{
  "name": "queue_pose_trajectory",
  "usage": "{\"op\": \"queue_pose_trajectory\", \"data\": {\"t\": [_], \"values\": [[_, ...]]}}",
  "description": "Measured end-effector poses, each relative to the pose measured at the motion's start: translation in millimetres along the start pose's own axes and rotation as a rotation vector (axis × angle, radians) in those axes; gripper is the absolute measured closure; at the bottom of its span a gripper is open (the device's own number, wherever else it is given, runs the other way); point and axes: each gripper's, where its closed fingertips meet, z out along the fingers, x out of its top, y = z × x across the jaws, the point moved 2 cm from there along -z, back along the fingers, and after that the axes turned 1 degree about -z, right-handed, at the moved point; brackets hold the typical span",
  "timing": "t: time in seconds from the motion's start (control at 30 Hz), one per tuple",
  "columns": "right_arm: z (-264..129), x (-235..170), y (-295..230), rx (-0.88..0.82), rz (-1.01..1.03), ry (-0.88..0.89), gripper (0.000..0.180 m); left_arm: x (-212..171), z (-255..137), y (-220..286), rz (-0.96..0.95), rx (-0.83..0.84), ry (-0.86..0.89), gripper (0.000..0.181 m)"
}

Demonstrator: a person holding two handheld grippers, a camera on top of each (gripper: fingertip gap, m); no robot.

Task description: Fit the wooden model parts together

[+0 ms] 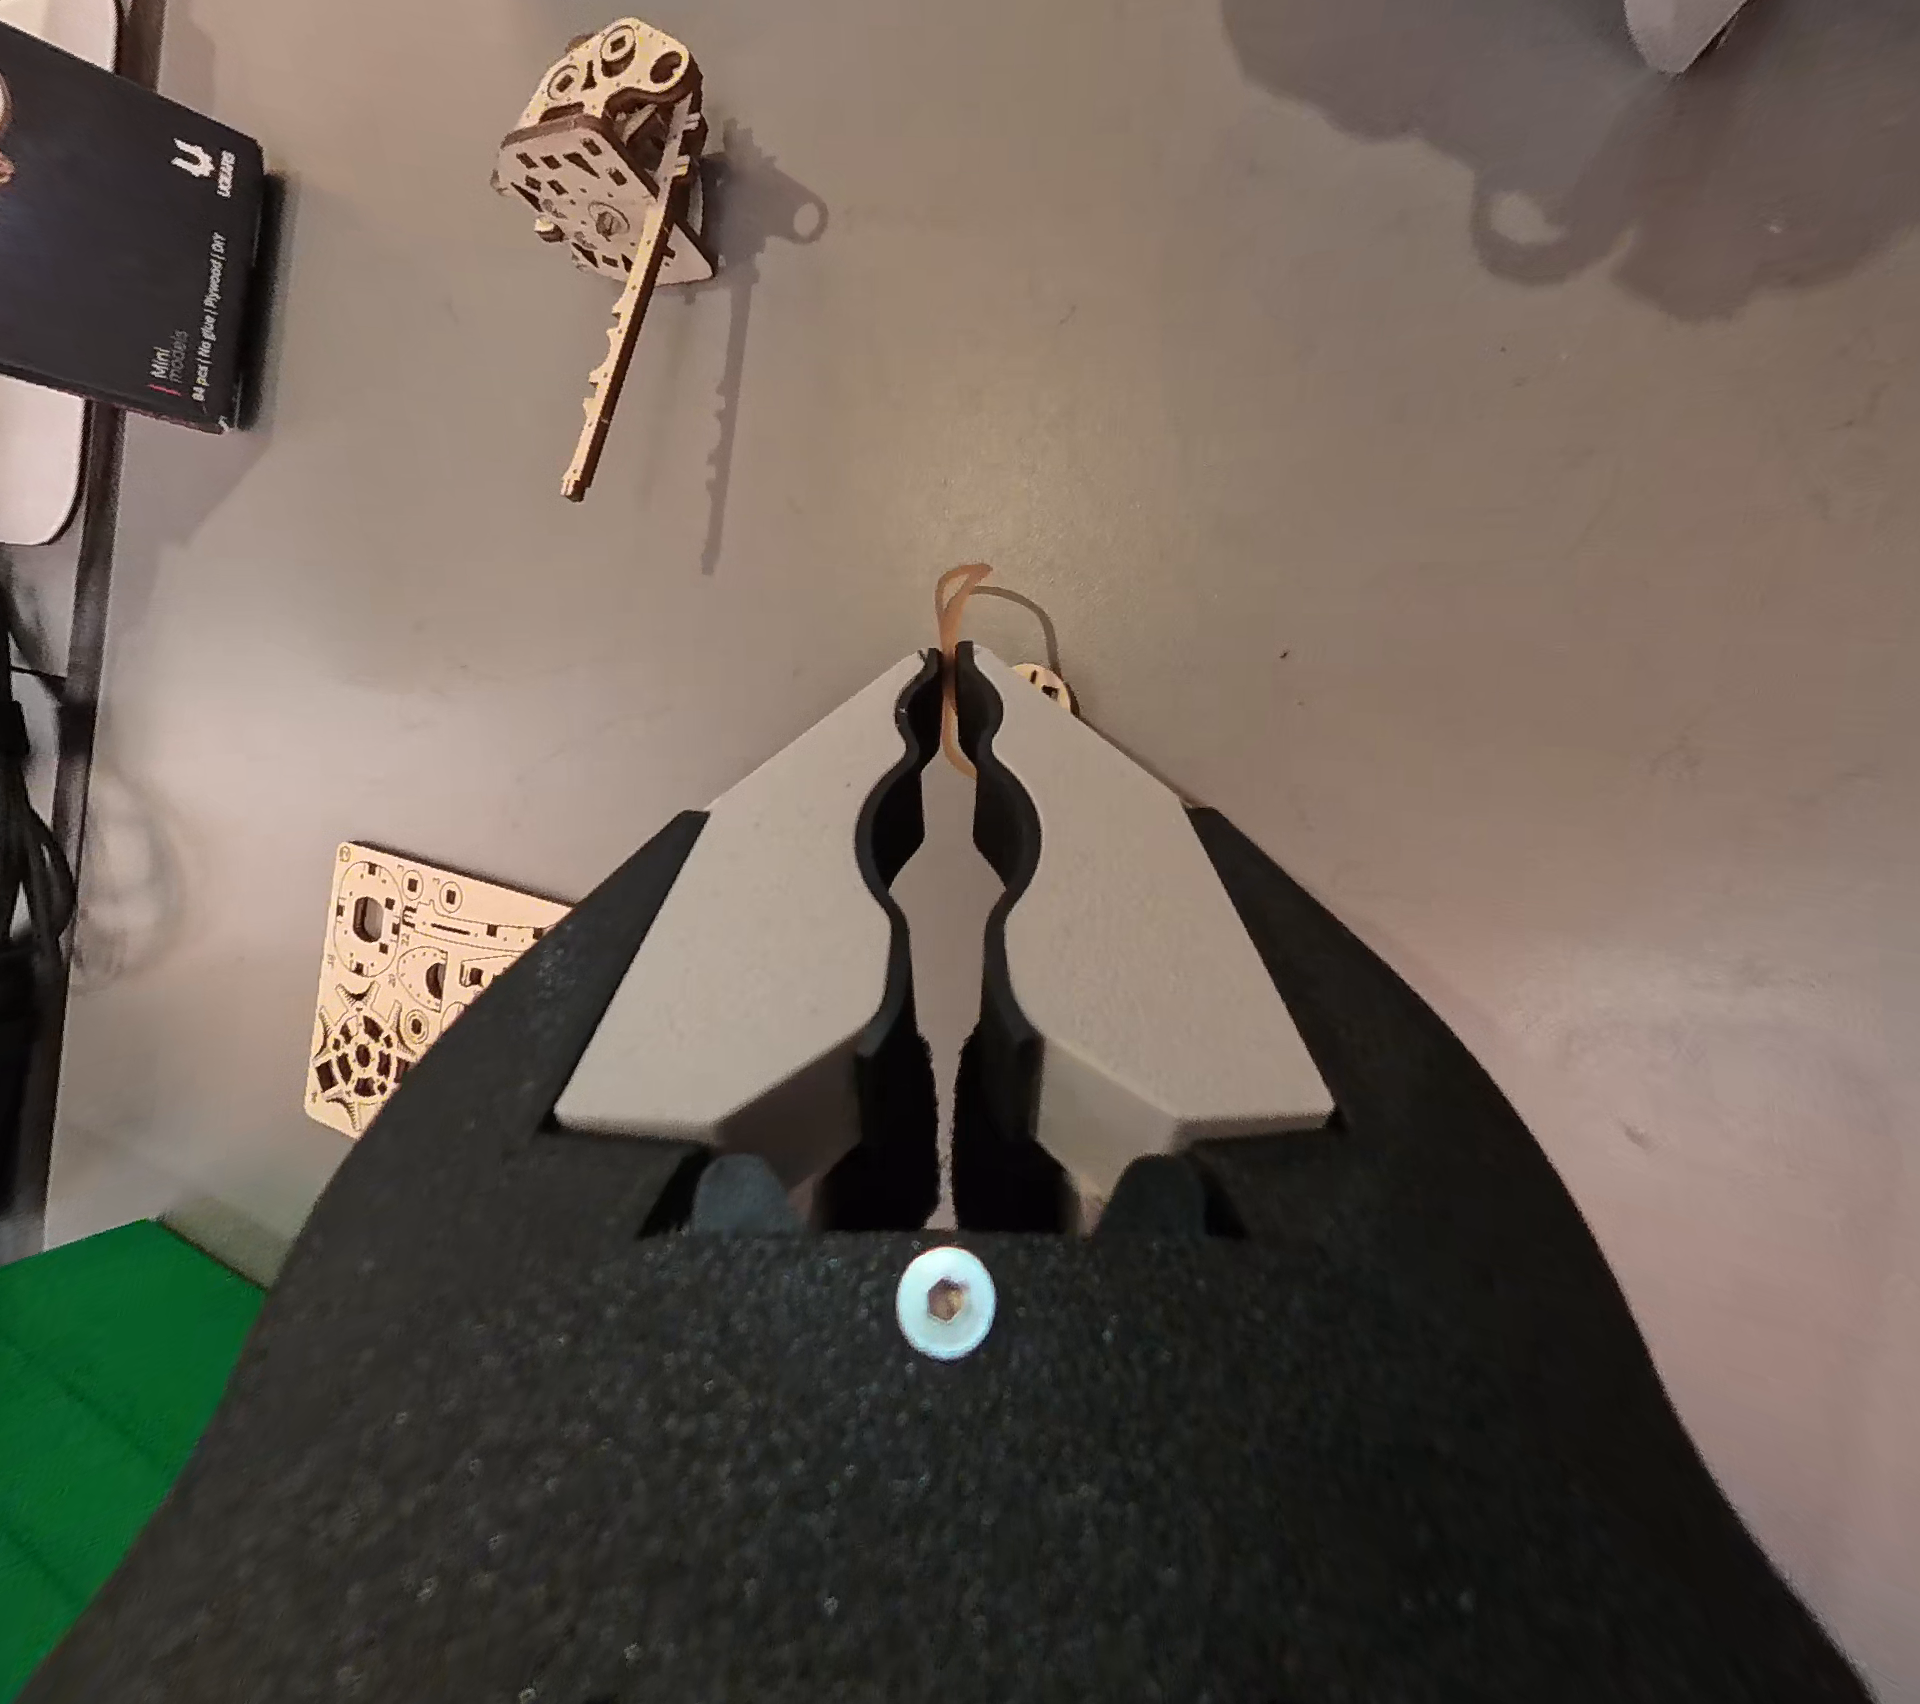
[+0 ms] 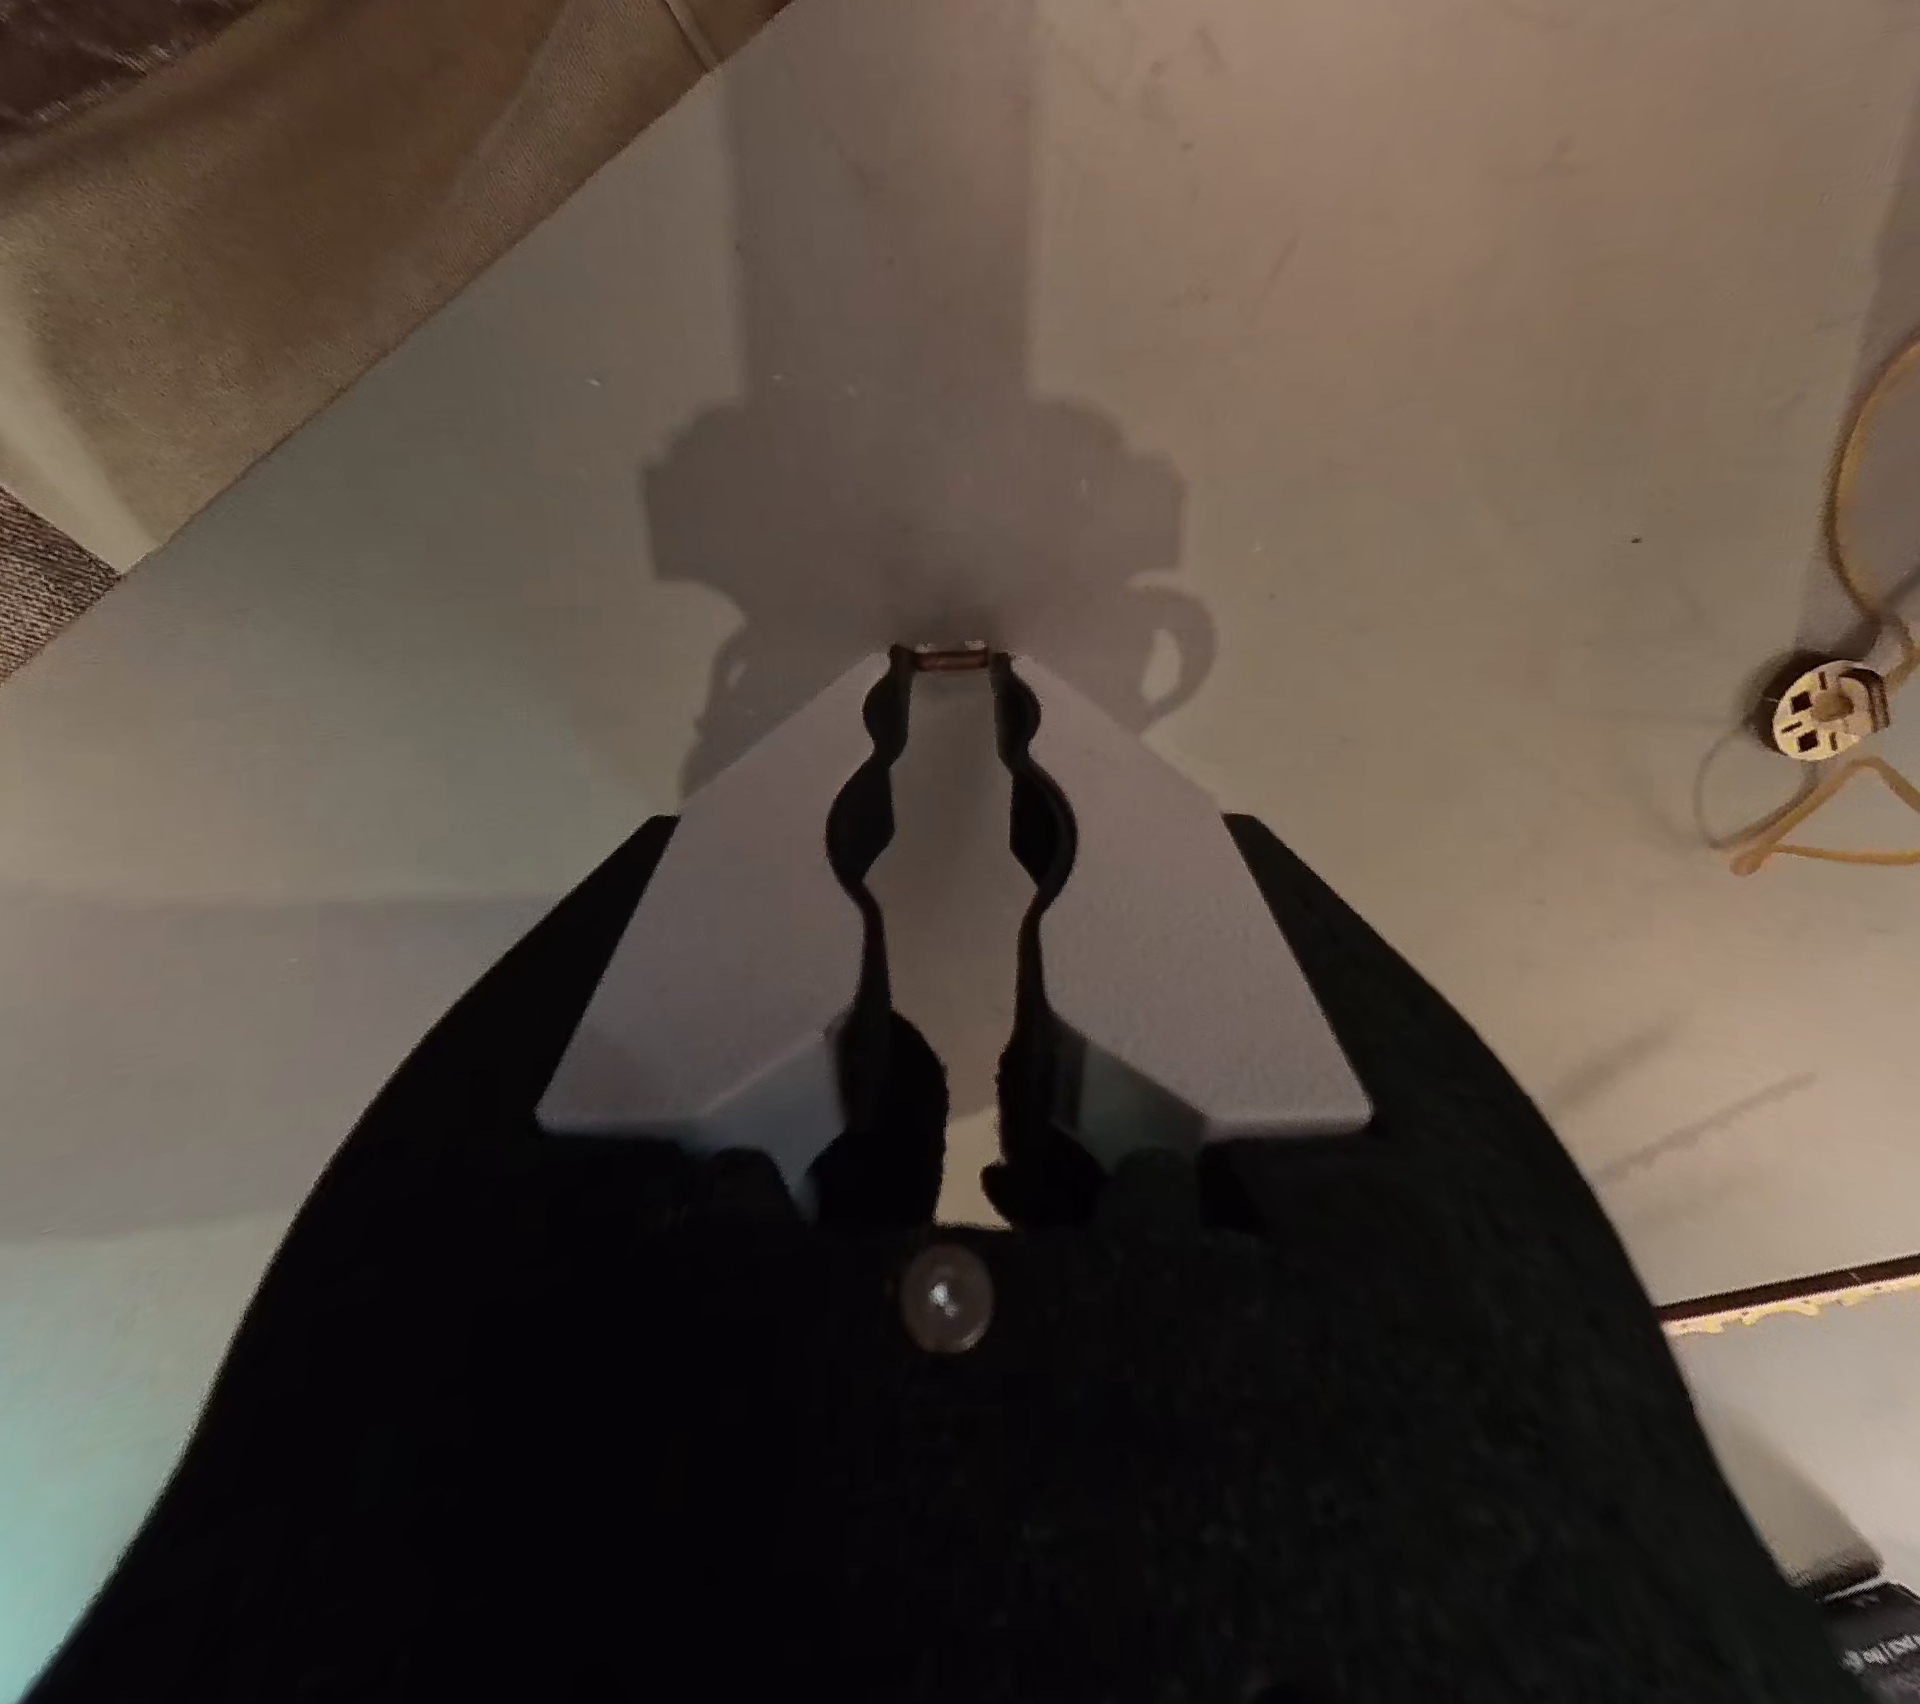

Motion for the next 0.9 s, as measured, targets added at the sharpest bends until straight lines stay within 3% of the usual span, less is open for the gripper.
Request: {"op": "queue_pose_trajectory", "data": {"t": [0.03,0.7,0.9], "values": [[-0.1,-0.6,0.3,0.001,0.004,-0.002,0.166,-0.1,0.2,0.2,0.0,-0.001,0.0,0.181],[-8.1,-5.1,3.1,-0.029,0.175,0.002,0.159,-2.4,2.2,2.1,-0.01,-0.004,0.006,0.181],[-20.6,3.2,2.8,-0.004,0.576,0.058,0.155,-1.3,2.8,3.5,-0.016,-0.01,0.014,0.181]]}}
